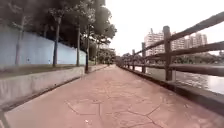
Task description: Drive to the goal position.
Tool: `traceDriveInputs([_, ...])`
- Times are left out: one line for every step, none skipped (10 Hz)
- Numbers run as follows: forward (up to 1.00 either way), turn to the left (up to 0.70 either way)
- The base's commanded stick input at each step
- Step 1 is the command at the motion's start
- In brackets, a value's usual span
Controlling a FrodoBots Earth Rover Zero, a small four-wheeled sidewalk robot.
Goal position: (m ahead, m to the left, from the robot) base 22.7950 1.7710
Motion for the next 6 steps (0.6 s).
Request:
traceDriveInputs([0.98,0.00])
traceDriveInputs([0.98,0.00])
traceDriveInputs([0.98,0.00])
traceDriveInputs([0.98,0.00])
traceDriveInputs([0.98,0.00])
traceDriveInputs([0.99,0.00])
